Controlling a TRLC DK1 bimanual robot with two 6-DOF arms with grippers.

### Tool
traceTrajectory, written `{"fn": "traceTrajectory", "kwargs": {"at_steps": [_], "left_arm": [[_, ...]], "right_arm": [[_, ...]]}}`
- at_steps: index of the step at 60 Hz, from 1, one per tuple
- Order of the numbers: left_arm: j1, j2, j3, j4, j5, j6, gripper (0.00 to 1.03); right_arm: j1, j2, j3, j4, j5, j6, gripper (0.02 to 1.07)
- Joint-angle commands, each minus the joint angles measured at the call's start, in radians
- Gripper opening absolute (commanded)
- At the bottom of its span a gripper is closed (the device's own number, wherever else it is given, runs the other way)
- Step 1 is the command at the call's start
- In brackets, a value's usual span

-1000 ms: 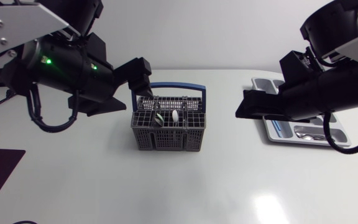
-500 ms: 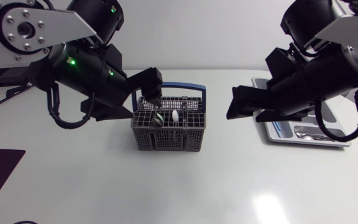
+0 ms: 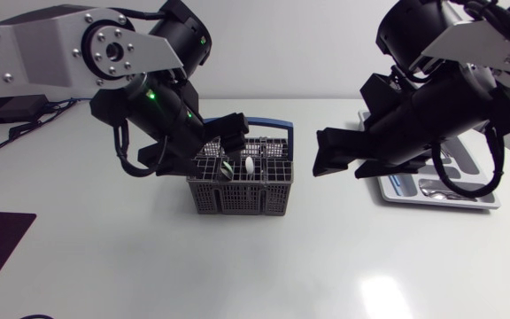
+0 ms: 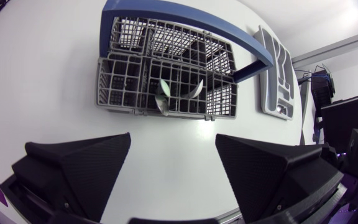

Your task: Unload the cutlery basket into the drawer organizer.

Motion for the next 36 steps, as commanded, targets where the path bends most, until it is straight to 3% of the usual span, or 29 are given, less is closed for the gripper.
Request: {"fn": "traceTrajectory", "kwargs": {"at_steps": [1, 7, 13, 22, 26, 36], "left_arm": [[-0.003, 0.018, 0.034, -0.006, -0.007, -0.011, 0.90], [0.001, 0.035, 0.042, 0.011, -0.007, -0.017, 0.90], [0.004, 0.055, 0.047, 0.022, -0.007, -0.028, 0.81], [0.000, 0.090, 0.041, 0.037, -0.007, -0.069, 0.80], [0.006, 0.101, 0.041, 0.039, -0.007, -0.083, 0.68], [0.010, 0.110, 0.011, 0.074, -0.009, -0.103, 0.65]], "right_arm": [[0.010, 0.020, 0.014, -0.008, 0.005, -0.010, 1.02], [0.010, 0.029, -0.001, -0.002, 0.005, -0.008, 1.02], [0.010, 0.037, -0.014, 0.007, 0.007, -0.008, 1.02], [0.007, 0.039, -0.037, 0.029, 0.007, -0.005, 1.02], [0.010, 0.039, -0.043, 0.036, 0.007, -0.004, 1.02], [0.007, 0.040, -0.070, 0.061, 0.008, -0.002, 1.02]]}}
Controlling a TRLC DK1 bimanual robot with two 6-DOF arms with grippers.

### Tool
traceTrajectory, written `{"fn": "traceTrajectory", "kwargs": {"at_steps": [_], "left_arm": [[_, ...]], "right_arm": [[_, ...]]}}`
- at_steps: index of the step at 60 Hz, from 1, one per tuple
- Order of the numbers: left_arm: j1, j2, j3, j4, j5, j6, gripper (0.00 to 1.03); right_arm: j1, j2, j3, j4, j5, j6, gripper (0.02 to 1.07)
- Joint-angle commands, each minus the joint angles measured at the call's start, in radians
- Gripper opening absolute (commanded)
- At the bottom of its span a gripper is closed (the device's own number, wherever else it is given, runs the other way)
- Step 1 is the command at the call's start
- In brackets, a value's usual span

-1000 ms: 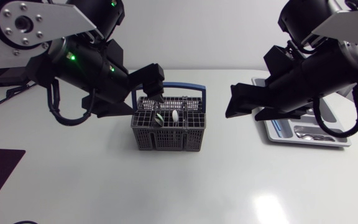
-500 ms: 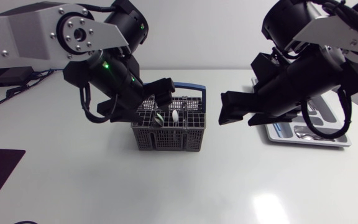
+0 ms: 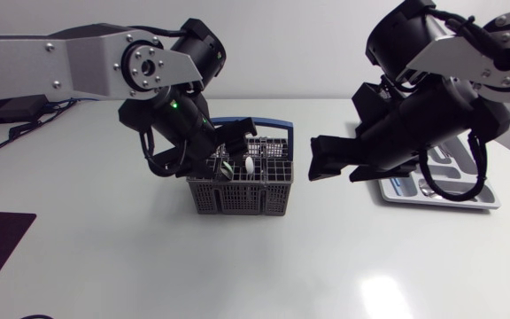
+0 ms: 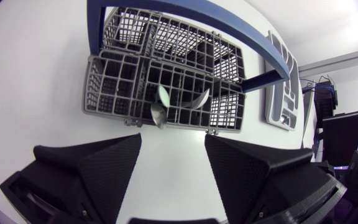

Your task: Unload the cutlery basket into the drawer organizer.

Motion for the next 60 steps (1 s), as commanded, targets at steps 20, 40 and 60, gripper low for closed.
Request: {"fn": "traceTrajectory", "kwargs": {"at_steps": [20, 40, 60], "left_arm": [[0.020, 0.029, -0.056, 0.064, -0.002, -0.054, 0.55], [0.040, 0.024, -0.103, 0.109, 0.004, -0.092, 0.39], [0.042, 0.026, -0.128, 0.149, 0.018, -0.120, 0.33]], "right_arm": [[0.015, 0.070, -0.044, 0.058, 0.003, 0.016, 1.02], [0.023, 0.114, -0.046, 0.086, 0.003, 0.018, 1.02], [0.029, 0.133, -0.051, 0.109, 0.003, 0.024, 1.02]]}}
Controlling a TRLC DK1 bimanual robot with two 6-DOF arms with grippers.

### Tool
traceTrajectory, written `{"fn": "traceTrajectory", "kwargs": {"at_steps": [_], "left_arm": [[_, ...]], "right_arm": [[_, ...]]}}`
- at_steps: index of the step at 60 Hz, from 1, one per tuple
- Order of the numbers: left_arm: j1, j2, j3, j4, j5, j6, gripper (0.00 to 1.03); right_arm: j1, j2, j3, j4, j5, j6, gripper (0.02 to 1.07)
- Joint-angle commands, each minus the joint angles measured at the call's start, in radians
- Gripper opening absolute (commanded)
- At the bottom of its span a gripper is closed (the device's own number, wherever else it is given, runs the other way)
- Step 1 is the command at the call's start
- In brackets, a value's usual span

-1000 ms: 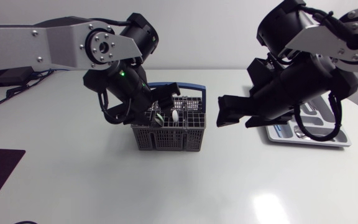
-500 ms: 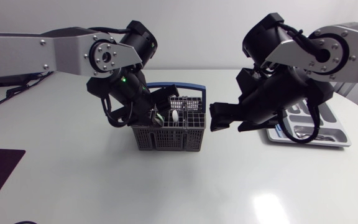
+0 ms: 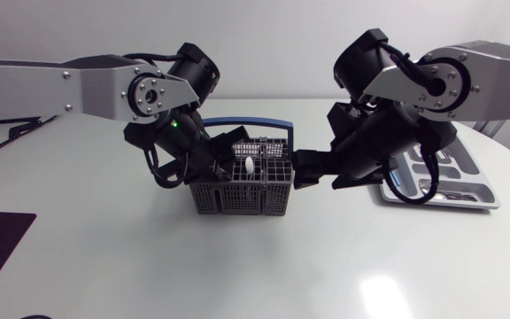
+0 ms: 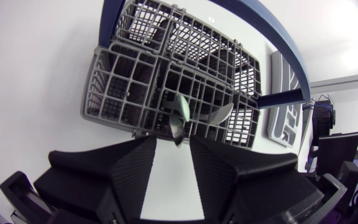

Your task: Unload the cutlery basket into the drawer organizer.

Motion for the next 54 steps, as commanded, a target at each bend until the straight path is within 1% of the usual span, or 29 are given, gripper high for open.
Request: {"fn": "traceTrajectory", "kwargs": {"at_steps": [1, 2, 16, 17, 19, 21, 54], "left_arm": [[0.009, 0.015, -0.023, 0.011, 0.012, -0.038, 0.33], [0.009, 0.015, -0.027, 0.017, 0.014, -0.041, 0.32], [0.012, 0.011, -0.054, 0.039, 0.019, -0.044, 0.32], [0.012, 0.011, -0.056, 0.040, 0.019, -0.044, 0.31], [0.012, 0.010, -0.059, 0.043, 0.019, -0.044, 0.26], [0.012, 0.008, -0.062, 0.047, 0.019, -0.044, 0.24], [0.004, 0.004, -0.073, 0.108, 0.017, -0.044, 0.24]], "right_arm": [[0.011, 0.015, -0.027, 0.007, 0.003, 0.023, 1.02], [0.012, 0.015, -0.027, 0.007, 0.003, 0.023, 1.02], [0.015, 0.017, -0.033, 0.011, 0.003, 0.024, 1.02], [0.017, 0.017, -0.033, 0.011, 0.003, 0.024, 1.02], [0.017, 0.017, -0.035, 0.011, 0.003, 0.024, 1.02], [0.017, 0.017, -0.036, 0.013, 0.003, 0.024, 1.02], [0.029, 0.020, -0.053, 0.028, 0.005, 0.026, 1.02]]}}
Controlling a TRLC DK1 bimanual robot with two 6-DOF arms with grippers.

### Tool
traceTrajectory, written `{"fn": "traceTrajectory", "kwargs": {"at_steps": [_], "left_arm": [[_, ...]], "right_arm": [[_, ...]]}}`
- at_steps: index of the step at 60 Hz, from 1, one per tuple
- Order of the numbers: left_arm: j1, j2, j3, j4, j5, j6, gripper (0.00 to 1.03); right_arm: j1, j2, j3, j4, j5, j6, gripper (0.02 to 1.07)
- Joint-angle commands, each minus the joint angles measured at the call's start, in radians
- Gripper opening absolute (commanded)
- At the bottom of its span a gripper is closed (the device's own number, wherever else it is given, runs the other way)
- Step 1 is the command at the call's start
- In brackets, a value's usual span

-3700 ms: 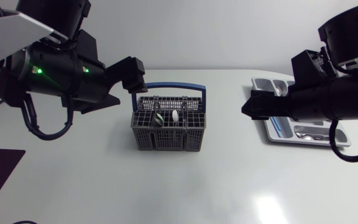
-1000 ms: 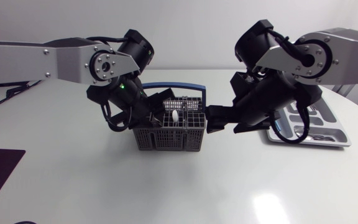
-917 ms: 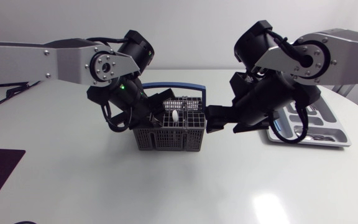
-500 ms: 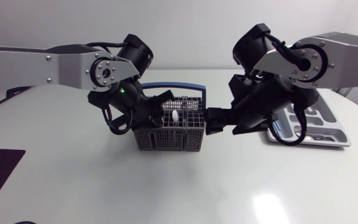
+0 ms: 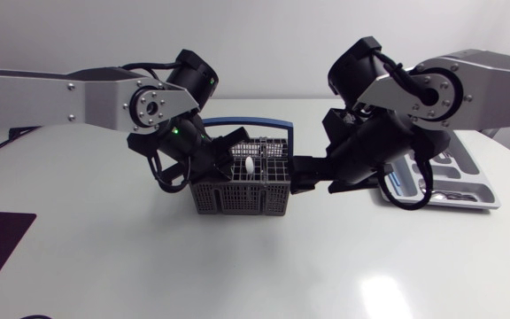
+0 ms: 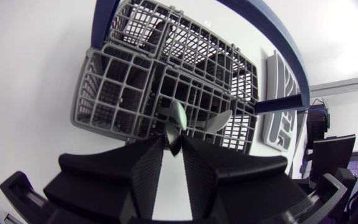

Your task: Unload the cutlery basket into the drawer organizer.

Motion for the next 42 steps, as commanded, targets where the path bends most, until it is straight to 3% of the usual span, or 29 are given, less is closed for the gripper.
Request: {"fn": "traceTrajectory", "kwargs": {"at_steps": [1, 16, 20, 31, 42], "left_arm": [[0.000, 0.004, -0.025, 0.011, 0.007, -0.027, 0.23], [-0.002, -0.005, -0.048, 0.051, 0.003, -0.016, 0.20], [-0.011, -0.015, -0.056, 0.056, -0.005, -0.016, 0.12], [-0.020, -0.028, -0.062, 0.066, -0.025, -0.015, 0.06], [-0.020, -0.028, -0.067, 0.077, -0.025, -0.015, 0.04]], "right_arm": [[0.011, 0.017, -0.028, 0.003, 0.005, 0.026, 1.02], [0.011, 0.017, -0.031, 0.003, 0.005, 0.026, 1.02], [0.011, 0.017, -0.034, 0.006, 0.005, 0.026, 1.02], [0.016, 0.017, -0.037, 0.009, 0.009, 0.026, 1.02], [0.022, 0.019, -0.039, 0.010, 0.011, 0.026, 1.02]]}}
